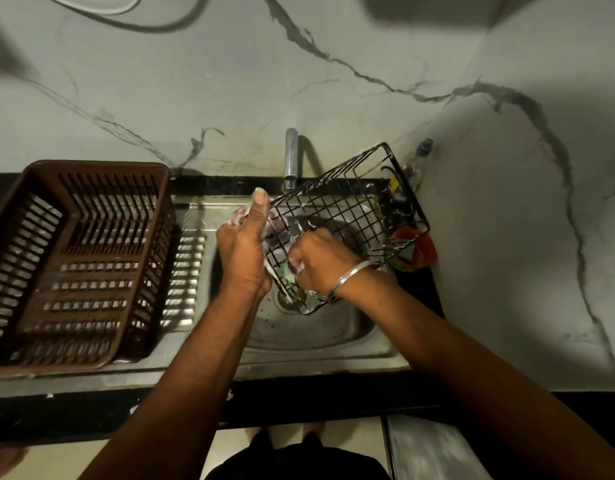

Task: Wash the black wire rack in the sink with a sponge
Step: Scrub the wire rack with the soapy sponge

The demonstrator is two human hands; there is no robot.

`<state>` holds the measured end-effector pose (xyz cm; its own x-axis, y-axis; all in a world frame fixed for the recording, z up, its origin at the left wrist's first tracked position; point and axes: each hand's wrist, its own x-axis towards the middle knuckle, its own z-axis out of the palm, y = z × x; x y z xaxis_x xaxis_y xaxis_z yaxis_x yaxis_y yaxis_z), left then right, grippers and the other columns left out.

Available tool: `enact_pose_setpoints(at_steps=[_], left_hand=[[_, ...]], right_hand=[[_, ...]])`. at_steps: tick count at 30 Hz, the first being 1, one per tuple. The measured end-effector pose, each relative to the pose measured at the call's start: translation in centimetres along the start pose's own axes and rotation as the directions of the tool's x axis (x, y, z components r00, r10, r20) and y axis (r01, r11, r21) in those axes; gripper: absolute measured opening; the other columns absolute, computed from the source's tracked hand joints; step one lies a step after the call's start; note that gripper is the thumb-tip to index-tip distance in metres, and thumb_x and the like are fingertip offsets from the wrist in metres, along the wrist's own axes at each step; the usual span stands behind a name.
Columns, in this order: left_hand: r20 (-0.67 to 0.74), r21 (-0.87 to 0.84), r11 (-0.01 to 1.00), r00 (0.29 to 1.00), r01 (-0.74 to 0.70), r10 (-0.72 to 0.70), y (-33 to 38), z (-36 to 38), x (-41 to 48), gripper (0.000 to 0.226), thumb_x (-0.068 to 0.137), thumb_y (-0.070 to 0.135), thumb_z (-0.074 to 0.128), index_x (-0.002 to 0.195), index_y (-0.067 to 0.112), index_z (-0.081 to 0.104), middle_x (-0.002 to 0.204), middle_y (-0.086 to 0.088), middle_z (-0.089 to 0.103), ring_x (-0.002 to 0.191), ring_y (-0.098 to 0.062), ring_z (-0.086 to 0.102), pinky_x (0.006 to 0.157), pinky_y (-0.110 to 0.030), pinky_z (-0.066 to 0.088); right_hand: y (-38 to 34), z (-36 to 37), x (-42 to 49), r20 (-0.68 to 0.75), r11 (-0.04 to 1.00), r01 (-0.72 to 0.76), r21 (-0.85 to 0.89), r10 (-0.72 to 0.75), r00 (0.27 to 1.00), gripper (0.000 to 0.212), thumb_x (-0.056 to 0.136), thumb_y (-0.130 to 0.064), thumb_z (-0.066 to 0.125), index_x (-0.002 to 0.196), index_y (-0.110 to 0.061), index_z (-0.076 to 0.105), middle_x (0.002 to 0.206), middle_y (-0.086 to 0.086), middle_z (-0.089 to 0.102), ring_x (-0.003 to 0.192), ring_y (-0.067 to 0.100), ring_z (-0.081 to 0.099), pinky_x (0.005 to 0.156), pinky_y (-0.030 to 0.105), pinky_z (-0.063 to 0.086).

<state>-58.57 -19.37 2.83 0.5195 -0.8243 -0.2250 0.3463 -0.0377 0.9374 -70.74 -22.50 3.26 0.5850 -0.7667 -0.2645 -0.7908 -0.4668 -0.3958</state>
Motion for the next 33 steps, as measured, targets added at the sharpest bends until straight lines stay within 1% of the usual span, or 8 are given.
enact_pose_setpoints(at_steps=[3, 6, 12, 17, 22, 26, 30, 33], left_hand=[[0.018, -0.009, 1.000, 1.000, 0.018, -0.018, 0.4, 0.2, 0.1, 0.070, 0.082, 0.062, 0.082, 0.123, 0.006, 0.071, 0.099, -0.003, 0.083, 0.097, -0.021, 0.081, 0.099, -0.052, 0.061], [0.003, -0.016, 0.999, 1.000, 0.028, -0.028, 0.0, 0.2, 0.0, 0.029, 0.093, 0.046, 0.078, 0.100, 0.018, 0.074, 0.098, -0.006, 0.083, 0.098, -0.027, 0.080, 0.098, -0.055, 0.061], [0.019, 0.046, 0.999, 1.000, -0.010, 0.009, -0.3, 0.2, 0.8, 0.032, 0.092, 0.054, 0.076, 0.087, 0.022, 0.076, 0.095, -0.005, 0.082, 0.093, -0.025, 0.079, 0.091, -0.049, 0.064], [0.032, 0.020, 0.999, 0.999, 0.035, -0.036, -0.6, 0.1, 0.2, 0.067, 0.084, 0.064, 0.076, 0.125, 0.012, 0.070, 0.112, -0.004, 0.081, 0.100, -0.013, 0.079, 0.092, -0.041, 0.064], [0.076, 0.042, 0.999, 0.997, 0.004, -0.007, -1.4, 0.1, 0.5, 0.045, 0.099, 0.051, 0.068, 0.100, 0.006, 0.071, 0.099, -0.014, 0.081, 0.090, -0.021, 0.080, 0.067, -0.024, 0.060], [0.083, -0.007, 1.000, 0.997, 0.006, -0.005, -1.4, 0.0, 0.3, 0.065, 0.095, 0.055, 0.070, 0.113, -0.007, 0.068, 0.105, -0.019, 0.080, 0.094, -0.030, 0.080, 0.070, -0.033, 0.062], [0.088, 0.002, 1.000, 0.996, -0.012, 0.012, -1.2, 0.1, 0.3, 0.026, 0.097, 0.050, 0.069, 0.083, 0.031, 0.080, 0.093, -0.007, 0.080, 0.091, -0.023, 0.079, 0.078, -0.043, 0.065], [0.120, -0.021, 1.000, 0.993, 0.001, 0.001, -1.6, 0.0, 0.0, 0.030, 0.103, 0.045, 0.065, 0.086, 0.023, 0.079, 0.094, -0.009, 0.081, 0.088, -0.023, 0.078, 0.076, -0.037, 0.064]], right_hand=[[-0.6, 0.6, 0.1, -0.006, 0.999, 0.042, -0.004, -0.042, 0.999, 0.026, 0.086, -0.010, 0.077, 0.067, -0.018, 0.062, 0.078, 0.003, 0.062, 0.077, 0.021, 0.059, 0.071, 0.031, 0.051], [0.5, 0.3, 0.1, -0.015, 1.000, -0.015, 0.002, 0.015, 1.000, 0.012, 0.086, -0.010, 0.080, 0.080, -0.016, 0.071, 0.088, 0.002, 0.063, 0.089, 0.020, 0.063, 0.077, 0.030, 0.051], [0.6, -0.1, 0.3, -0.104, 0.971, -0.096, 0.218, 0.121, 0.987, 0.016, 0.081, -0.009, 0.085, 0.089, -0.018, 0.075, 0.095, -0.004, 0.067, 0.093, 0.015, 0.061, 0.088, 0.038, 0.061], [2.5, -1.8, 1.3, -0.503, 0.874, -0.176, 0.452, 0.413, 0.759, 0.031, 0.087, -0.010, 0.081, 0.117, -0.016, 0.074, 0.113, 0.004, 0.075, 0.098, 0.020, 0.072, 0.080, 0.033, 0.064], [-1.1, 1.1, 1.2, -0.437, 0.962, -0.057, 0.269, 0.175, 0.882, 0.029, 0.086, -0.008, 0.080, 0.112, -0.016, 0.068, 0.111, 0.002, 0.069, 0.101, 0.018, 0.067, 0.082, 0.031, 0.060], [0.2, 0.1, 1.5, -0.479, 0.901, -0.198, 0.386, 0.379, 0.792, 0.031, 0.090, -0.012, 0.079, 0.118, -0.018, 0.070, 0.110, 0.000, 0.070, 0.095, 0.016, 0.067, 0.066, 0.016, 0.051], [-1.6, 1.0, 1.8, -0.418, 0.876, -0.162, 0.453, 0.370, 0.830, 0.011, 0.093, -0.013, 0.076, 0.103, -0.018, 0.074, 0.098, -0.007, 0.068, 0.087, 0.009, 0.065, 0.058, 0.006, 0.038], [-0.8, 0.3, 2.5, -0.407, 0.802, -0.206, 0.561, 0.484, 0.775, 0.010, 0.091, -0.014, 0.078, 0.100, -0.018, 0.075, 0.092, -0.009, 0.066, 0.082, 0.008, 0.066, 0.057, 0.009, 0.045]])
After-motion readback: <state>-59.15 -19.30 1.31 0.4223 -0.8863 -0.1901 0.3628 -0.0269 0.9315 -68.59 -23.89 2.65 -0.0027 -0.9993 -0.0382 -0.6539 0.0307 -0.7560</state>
